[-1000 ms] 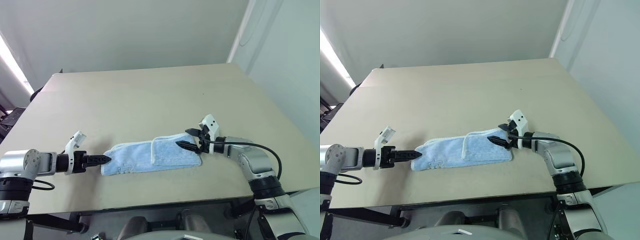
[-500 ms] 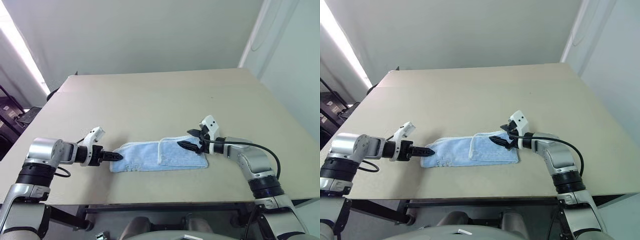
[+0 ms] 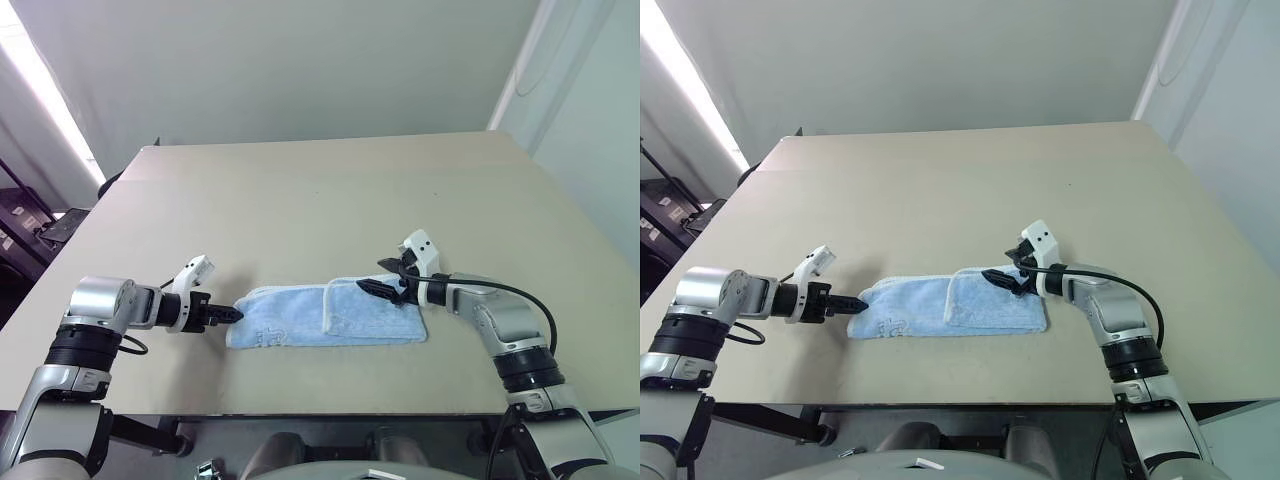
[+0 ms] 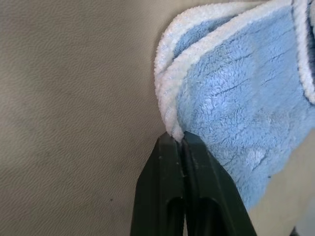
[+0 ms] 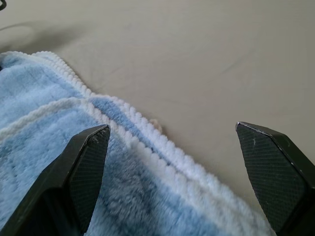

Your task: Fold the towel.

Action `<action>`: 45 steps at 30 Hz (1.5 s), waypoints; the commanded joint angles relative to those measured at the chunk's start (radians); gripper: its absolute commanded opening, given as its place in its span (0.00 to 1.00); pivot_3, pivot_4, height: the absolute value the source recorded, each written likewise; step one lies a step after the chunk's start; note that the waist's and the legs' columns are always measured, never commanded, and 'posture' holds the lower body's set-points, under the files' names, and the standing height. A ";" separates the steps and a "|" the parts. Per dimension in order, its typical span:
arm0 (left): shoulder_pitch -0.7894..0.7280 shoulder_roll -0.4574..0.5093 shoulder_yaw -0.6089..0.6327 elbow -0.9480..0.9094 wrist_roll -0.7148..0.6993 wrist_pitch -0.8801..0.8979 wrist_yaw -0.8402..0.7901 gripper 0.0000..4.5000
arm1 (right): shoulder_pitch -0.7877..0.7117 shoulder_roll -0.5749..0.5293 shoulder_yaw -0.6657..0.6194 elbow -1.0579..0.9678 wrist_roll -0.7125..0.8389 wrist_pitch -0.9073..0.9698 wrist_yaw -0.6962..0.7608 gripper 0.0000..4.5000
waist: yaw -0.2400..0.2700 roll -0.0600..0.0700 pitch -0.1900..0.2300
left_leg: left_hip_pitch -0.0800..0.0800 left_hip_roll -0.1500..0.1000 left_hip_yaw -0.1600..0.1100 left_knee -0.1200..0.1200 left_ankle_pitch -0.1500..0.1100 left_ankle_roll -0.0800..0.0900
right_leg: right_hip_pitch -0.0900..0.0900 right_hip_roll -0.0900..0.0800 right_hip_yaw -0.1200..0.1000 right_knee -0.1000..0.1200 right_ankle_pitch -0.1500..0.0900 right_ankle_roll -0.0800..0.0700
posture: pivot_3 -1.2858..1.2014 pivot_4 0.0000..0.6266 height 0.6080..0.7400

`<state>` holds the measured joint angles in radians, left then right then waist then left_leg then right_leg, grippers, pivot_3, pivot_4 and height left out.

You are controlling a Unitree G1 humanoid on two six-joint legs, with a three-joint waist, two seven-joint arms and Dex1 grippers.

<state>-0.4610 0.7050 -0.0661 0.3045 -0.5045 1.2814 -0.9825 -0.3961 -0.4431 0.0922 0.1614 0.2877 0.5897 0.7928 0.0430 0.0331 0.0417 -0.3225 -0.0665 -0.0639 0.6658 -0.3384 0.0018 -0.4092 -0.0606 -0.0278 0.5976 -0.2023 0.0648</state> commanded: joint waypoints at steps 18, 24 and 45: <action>0.037 0.131 0.175 -0.050 -0.160 0.090 -0.032 0.01 | -0.014 -0.006 -0.027 -0.003 0.009 -0.013 0.000 0.95 | -0.034 -0.020 0.005 | -0.018 -0.004 -0.001 -0.001 -0.001 0.000 | -0.021 -0.004 0.002 0.006 -0.001 0.002 | 0.52 0.00 1.00; 0.065 0.161 0.171 -0.062 -0.165 0.080 -0.027 0.01 | -0.020 -0.008 -0.030 0.007 0.014 -0.015 0.010 0.95 | -0.051 -0.020 0.005 | -0.017 -0.003 -0.001 -0.001 0.000 0.000 | -0.021 -0.003 0.002 0.007 -0.001 0.002 | 0.52 0.00 1.00; -0.088 0.100 0.198 -0.119 -0.329 0.307 -0.004 0.01 | -0.008 -0.027 -0.210 -0.044 0.178 0.058 0.021 0.95 | -0.053 -0.024 0.006 | -0.016 -0.004 -0.001 0.002 0.001 -0.002 | -0.022 -0.004 0.003 0.015 -0.001 0.001 | 0.52 0.00 1.00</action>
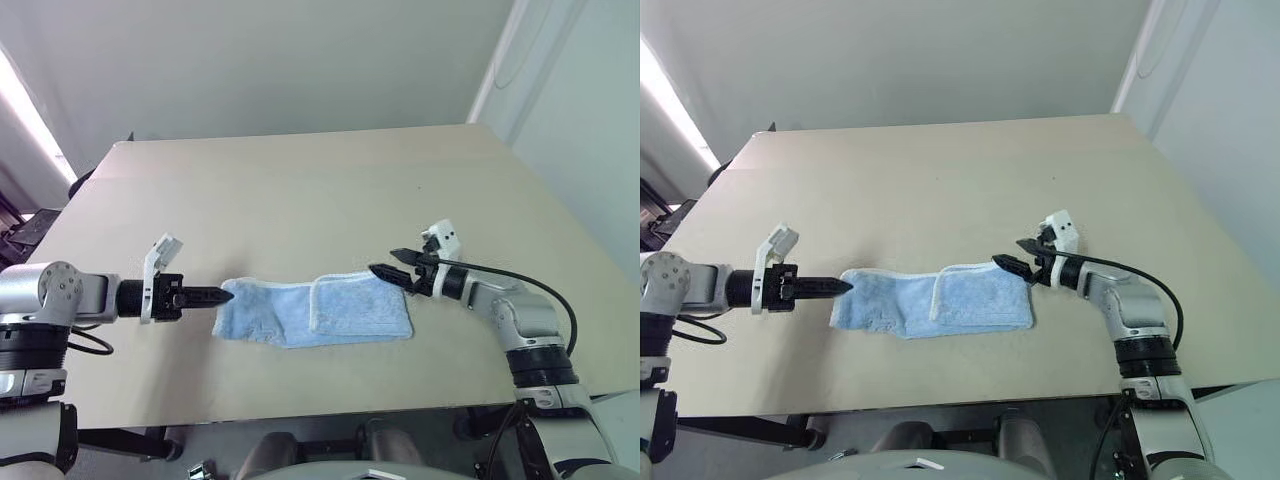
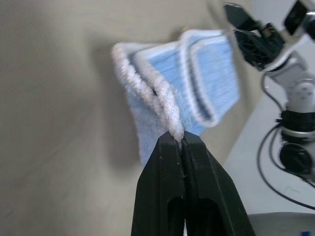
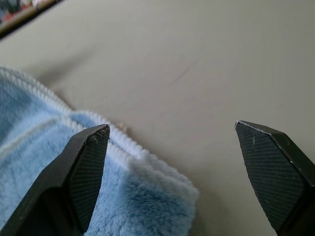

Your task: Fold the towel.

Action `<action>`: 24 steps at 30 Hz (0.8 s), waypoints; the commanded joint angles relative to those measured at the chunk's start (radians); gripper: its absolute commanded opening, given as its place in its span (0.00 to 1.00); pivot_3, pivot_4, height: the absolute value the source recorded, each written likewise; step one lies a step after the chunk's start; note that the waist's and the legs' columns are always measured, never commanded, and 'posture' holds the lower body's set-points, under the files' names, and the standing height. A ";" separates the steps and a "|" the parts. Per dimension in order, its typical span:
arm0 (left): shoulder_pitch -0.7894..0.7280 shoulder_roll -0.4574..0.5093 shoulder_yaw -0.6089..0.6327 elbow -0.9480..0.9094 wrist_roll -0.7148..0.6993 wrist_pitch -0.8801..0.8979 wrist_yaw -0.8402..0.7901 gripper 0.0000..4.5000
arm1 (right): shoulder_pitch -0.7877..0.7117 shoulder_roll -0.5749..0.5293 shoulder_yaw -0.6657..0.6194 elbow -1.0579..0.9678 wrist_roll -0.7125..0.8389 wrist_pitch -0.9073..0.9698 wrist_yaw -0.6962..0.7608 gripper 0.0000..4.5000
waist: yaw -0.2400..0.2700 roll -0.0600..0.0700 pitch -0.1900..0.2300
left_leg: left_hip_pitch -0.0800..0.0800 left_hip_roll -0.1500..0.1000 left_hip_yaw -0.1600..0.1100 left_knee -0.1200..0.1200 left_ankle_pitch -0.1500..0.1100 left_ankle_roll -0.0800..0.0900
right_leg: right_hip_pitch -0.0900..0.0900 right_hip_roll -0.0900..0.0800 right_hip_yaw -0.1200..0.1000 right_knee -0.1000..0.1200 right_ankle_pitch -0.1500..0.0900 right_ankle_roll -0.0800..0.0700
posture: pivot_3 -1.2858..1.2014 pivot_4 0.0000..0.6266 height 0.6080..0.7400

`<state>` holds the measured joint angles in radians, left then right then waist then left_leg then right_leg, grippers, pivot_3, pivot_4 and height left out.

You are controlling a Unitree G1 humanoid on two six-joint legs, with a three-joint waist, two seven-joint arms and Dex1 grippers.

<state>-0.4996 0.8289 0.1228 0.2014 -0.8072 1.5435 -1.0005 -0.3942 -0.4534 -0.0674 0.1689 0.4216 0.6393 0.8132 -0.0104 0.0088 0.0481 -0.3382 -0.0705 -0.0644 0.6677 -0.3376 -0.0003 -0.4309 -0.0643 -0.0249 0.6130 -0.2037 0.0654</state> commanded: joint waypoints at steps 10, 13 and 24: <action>-0.295 -0.250 -0.087 0.206 -0.112 0.071 0.103 0.01 | 0.035 -0.056 -0.123 -0.057 0.060 0.029 -0.043 0.95 | 0.000 -0.001 0.000 | 0.000 0.000 0.000 0.001 0.001 -0.001 | 0.000 0.000 0.000 0.001 0.000 0.000 | 0.52 0.00 1.00; -0.357 -0.328 -0.135 0.240 -0.115 0.071 0.116 0.01 | 0.058 -0.064 -0.145 -0.062 0.061 0.030 -0.058 0.95 | 0.001 -0.001 0.000 | 0.000 0.000 0.000 0.001 0.001 -0.002 | 0.000 0.000 0.000 0.001 0.001 0.000 | 0.52 0.00 1.00; -0.434 -0.608 -0.185 0.417 0.031 -0.013 0.208 0.01 | 0.108 -0.068 -0.188 -0.070 0.058 0.019 -0.144 0.95 | 0.003 -0.001 0.000 | 0.001 0.000 0.001 0.001 0.004 -0.007 | 0.001 0.000 0.002 0.001 0.001 -0.001 | 0.52 0.00 1.00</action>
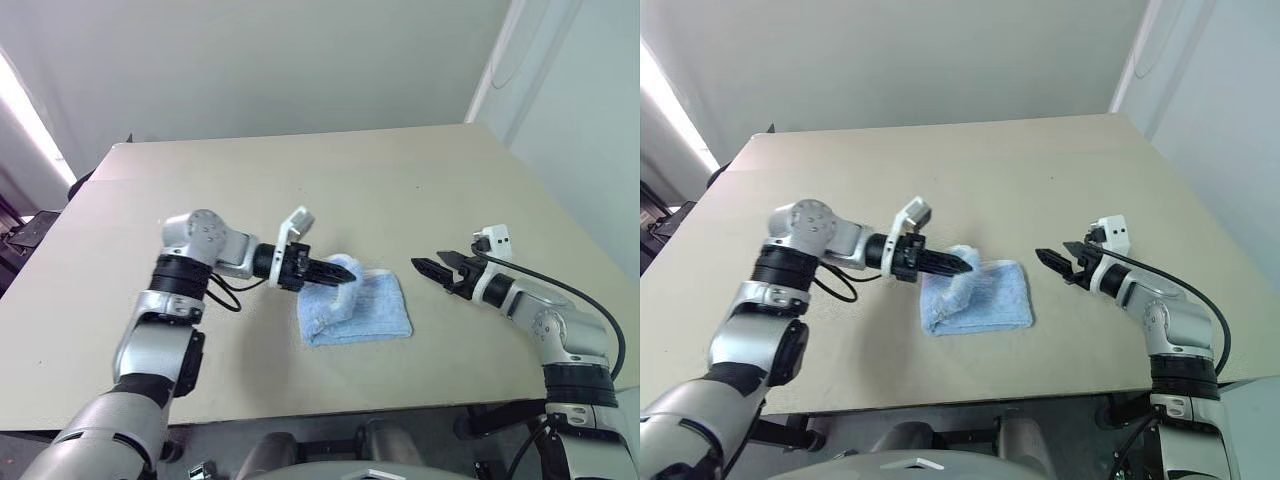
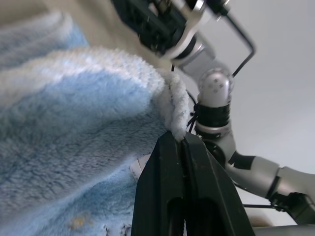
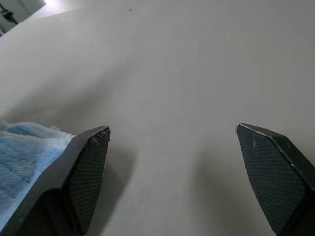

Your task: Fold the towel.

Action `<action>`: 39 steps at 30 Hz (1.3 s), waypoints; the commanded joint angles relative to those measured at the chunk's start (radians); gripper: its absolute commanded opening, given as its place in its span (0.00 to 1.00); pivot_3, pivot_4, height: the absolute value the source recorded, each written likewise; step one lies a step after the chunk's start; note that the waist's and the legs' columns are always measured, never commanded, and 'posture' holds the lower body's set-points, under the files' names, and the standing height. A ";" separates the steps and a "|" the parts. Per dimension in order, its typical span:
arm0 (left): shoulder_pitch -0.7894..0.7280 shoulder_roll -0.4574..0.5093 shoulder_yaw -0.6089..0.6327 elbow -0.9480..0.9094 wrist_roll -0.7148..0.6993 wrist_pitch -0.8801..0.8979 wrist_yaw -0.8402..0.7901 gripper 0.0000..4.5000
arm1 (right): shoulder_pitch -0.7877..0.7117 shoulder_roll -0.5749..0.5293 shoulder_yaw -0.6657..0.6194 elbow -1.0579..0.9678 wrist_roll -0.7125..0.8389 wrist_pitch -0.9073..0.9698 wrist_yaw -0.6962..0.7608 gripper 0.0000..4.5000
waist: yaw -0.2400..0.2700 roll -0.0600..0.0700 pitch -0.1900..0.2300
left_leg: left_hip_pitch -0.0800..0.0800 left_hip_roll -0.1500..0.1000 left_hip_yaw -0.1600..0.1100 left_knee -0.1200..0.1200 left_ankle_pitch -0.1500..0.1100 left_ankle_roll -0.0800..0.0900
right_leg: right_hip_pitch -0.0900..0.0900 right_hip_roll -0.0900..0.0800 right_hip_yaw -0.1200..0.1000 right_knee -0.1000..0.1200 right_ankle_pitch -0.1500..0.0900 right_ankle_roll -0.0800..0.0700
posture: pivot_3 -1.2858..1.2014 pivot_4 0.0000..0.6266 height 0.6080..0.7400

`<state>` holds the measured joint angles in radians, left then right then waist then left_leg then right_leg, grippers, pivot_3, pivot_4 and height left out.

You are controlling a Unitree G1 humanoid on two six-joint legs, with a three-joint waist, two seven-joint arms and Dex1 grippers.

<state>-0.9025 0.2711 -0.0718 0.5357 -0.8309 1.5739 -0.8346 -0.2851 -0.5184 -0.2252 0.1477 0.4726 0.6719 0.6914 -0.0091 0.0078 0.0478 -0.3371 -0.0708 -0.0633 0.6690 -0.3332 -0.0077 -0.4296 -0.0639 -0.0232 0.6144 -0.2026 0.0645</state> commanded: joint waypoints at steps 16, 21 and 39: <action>0.057 -0.177 0.038 0.026 0.129 -0.169 0.055 0.31 | 0.021 -0.007 -0.025 -0.049 -0.005 -0.025 -0.064 0.95 | 0.001 -0.001 0.000 | -0.001 0.000 0.000 0.010 -0.003 0.005 | 0.002 0.001 0.000 0.004 0.001 0.001 | 0.52 0.00 1.00; 0.100 -0.148 0.009 -0.092 0.102 -0.160 -0.012 0.71 | 0.006 -0.012 -0.004 -0.044 0.002 0.015 -0.045 0.95 | -0.001 -0.001 0.000 | 0.000 0.000 0.000 0.014 -0.003 0.006 | 0.004 0.002 0.000 0.004 0.002 0.001 | 0.52 0.00 1.00; 0.374 0.011 -0.210 -0.525 0.424 -1.030 -0.123 1.00 | -0.010 0.009 0.011 -0.081 0.103 0.160 -0.037 0.98 | 0.020 0.000 0.000 | -0.001 0.001 0.001 0.014 -0.003 0.007 | 0.004 0.002 0.000 0.002 0.003 -0.001 | 0.52 0.00 1.00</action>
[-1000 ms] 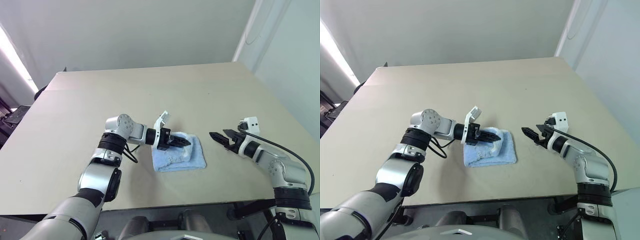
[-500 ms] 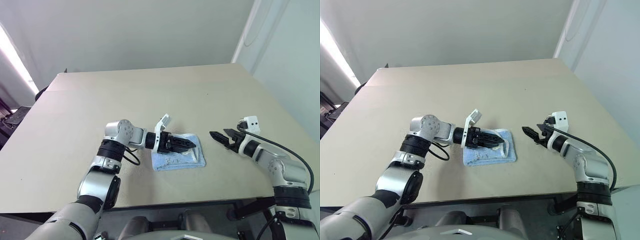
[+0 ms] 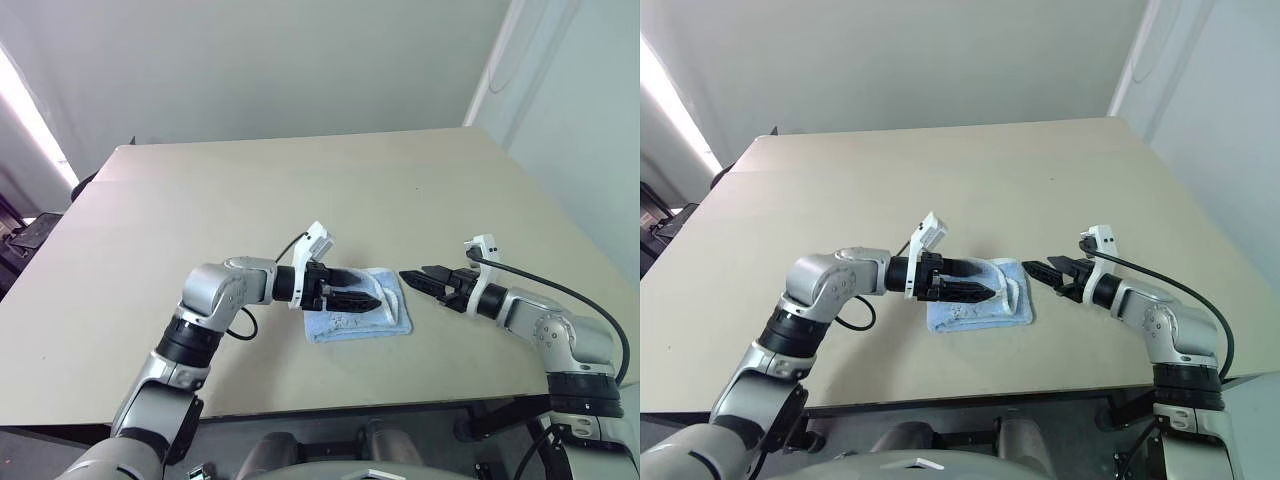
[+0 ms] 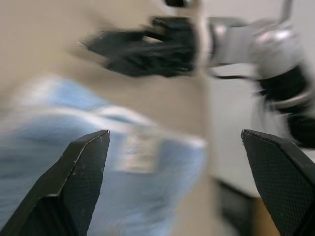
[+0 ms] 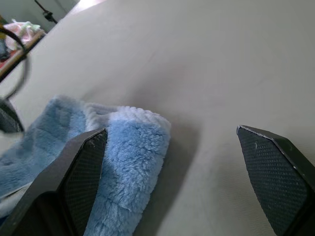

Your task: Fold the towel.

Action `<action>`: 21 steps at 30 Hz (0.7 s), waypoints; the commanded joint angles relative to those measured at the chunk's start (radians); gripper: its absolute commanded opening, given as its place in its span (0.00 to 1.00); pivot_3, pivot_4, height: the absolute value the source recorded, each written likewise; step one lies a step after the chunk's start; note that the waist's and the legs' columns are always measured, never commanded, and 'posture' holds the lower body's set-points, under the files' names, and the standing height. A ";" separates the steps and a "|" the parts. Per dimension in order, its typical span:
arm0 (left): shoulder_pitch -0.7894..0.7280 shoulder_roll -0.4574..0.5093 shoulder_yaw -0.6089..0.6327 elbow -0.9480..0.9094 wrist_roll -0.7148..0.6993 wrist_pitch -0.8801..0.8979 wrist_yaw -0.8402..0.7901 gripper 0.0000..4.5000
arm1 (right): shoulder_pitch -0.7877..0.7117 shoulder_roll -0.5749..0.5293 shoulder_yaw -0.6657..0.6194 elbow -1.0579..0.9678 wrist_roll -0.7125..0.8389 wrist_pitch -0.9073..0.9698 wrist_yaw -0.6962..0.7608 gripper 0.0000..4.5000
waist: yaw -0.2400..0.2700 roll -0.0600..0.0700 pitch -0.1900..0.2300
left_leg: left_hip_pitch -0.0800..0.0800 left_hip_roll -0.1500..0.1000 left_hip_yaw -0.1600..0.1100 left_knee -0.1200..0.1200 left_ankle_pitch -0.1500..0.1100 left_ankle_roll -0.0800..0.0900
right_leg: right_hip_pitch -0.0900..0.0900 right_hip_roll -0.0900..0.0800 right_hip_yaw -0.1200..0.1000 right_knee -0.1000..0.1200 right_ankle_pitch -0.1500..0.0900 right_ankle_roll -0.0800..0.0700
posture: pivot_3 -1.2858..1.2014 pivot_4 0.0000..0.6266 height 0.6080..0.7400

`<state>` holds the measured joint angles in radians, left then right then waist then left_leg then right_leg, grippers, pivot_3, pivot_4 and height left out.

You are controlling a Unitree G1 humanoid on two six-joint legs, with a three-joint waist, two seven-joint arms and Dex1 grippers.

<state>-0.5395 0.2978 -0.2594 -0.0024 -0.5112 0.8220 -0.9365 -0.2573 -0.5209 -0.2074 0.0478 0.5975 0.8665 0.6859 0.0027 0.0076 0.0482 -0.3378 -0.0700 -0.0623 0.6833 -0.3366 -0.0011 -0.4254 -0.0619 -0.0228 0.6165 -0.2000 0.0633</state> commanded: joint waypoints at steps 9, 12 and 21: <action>0.043 -0.166 -0.100 0.436 0.294 -0.724 -0.047 1.00 | -0.077 -0.003 -0.065 0.057 -0.018 -0.045 -0.056 0.98 | 0.039 0.001 -0.001 | -0.001 0.000 0.002 0.000 0.000 0.004 | 0.000 0.002 0.001 -0.003 0.001 0.000 | 0.52 0.00 1.00; 0.050 -0.222 -0.103 0.574 0.329 -0.826 -0.048 1.00 | -0.073 -0.005 -0.083 0.053 -0.008 -0.036 -0.063 0.98 | 0.039 0.001 -0.001 | -0.001 0.000 0.002 0.000 -0.001 0.005 | 0.001 0.002 0.001 -0.003 0.001 0.000 | 0.52 0.00 1.00; -0.019 -0.298 0.004 0.782 0.326 -0.976 -0.030 1.00 | -0.024 -0.013 -0.139 -0.036 0.069 -0.014 -0.027 0.98 | 0.045 0.002 -0.003 | 0.006 -0.001 0.002 0.001 0.000 0.008 | 0.017 0.001 -0.002 -0.007 -0.001 0.007 | 0.52 0.00 1.00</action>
<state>-0.5428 0.0073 -0.2853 0.7625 -0.1723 -0.1458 -0.9627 -0.2782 -0.5225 -0.3274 0.0629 0.6346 0.8447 0.6427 0.0478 0.0093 0.0450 -0.3312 -0.0708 -0.0601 0.6846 -0.3366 0.0073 -0.4074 -0.0609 -0.0253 0.6099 -0.2016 0.0701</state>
